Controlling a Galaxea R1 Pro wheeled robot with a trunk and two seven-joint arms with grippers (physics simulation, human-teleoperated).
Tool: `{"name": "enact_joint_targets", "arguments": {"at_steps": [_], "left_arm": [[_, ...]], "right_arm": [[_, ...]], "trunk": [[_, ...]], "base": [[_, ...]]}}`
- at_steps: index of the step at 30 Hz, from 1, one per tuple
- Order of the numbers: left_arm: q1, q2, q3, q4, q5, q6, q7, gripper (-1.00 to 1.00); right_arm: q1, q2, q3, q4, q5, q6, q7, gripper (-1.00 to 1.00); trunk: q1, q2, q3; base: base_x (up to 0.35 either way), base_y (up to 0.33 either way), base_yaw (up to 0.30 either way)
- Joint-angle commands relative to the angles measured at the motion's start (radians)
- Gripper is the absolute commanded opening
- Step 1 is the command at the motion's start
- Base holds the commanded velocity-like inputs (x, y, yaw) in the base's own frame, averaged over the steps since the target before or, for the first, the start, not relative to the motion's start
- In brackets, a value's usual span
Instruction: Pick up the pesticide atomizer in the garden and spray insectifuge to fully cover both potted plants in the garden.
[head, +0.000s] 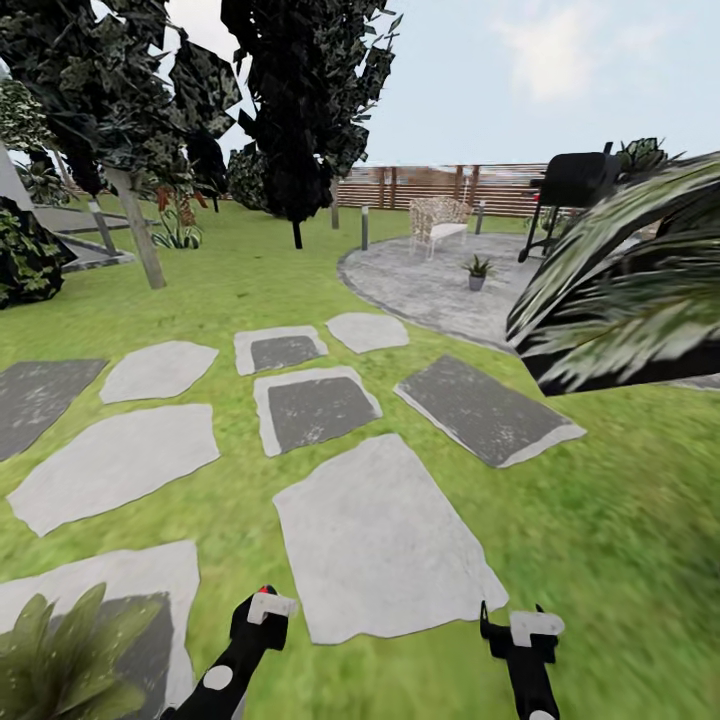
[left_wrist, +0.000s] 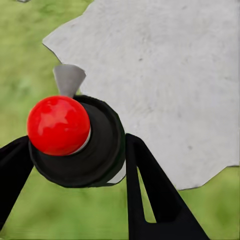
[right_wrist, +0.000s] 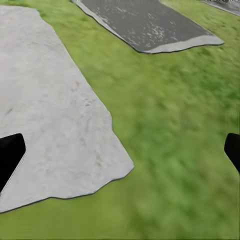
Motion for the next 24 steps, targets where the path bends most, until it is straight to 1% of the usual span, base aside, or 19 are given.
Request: {"name": "enact_joint_targets", "arguments": {"at_steps": [1, 17, 19, 21, 22, 24], "left_arm": [[-0.001, -0.001, 0.008, -0.001, -0.004, -0.003, -0.008, -1.0], [-0.001, 0.0, 0.008, -0.002, -0.004, -0.003, -0.008, -1.0], [-0.001, 0.0, 0.008, -0.002, -0.003, -0.003, -0.008, -1.0], [-0.001, 0.0, 0.008, -0.002, 0.007, -0.003, -0.009, -1.0], [-0.001, 0.0, 0.008, -0.002, 0.017, -0.003, -0.009, -1.0], [-0.001, 0.0, 0.007, -0.002, 0.024, -0.003, -0.009, -1.0]], "right_arm": [[-0.001, 0.0, -0.005, 0.001, 0.01, -0.002, -0.004, 1.0], [-0.001, 0.0, -0.005, 0.001, 0.011, -0.002, -0.004, 1.0], [-0.001, 0.0, -0.005, 0.001, 0.01, -0.002, -0.004, 1.0], [-0.001, 0.0, -0.005, 0.001, 0.011, -0.002, -0.004, 1.0], [-0.001, 0.0, -0.005, 0.001, 0.011, -0.002, -0.004, 1.0], [-0.001, 0.0, -0.005, 0.001, 0.011, -0.002, -0.004, 1.0]], "trunk": [[0.0, 0.0, -0.001], [0.0, 0.0, -0.001], [0.0, 0.0, -0.001], [0.0, 0.0, -0.001], [0.0, 0.0, -0.001], [0.0, 0.0, -0.001]], "base": [[0.34, 0.0, 0.0], [0.34, 0.0, 0.002], [0.34, 0.0, 0.152], [0.34, 0.0, 0.237], [0.34, 0.0, 0.266], [0.339, 0.0, 0.179]]}}
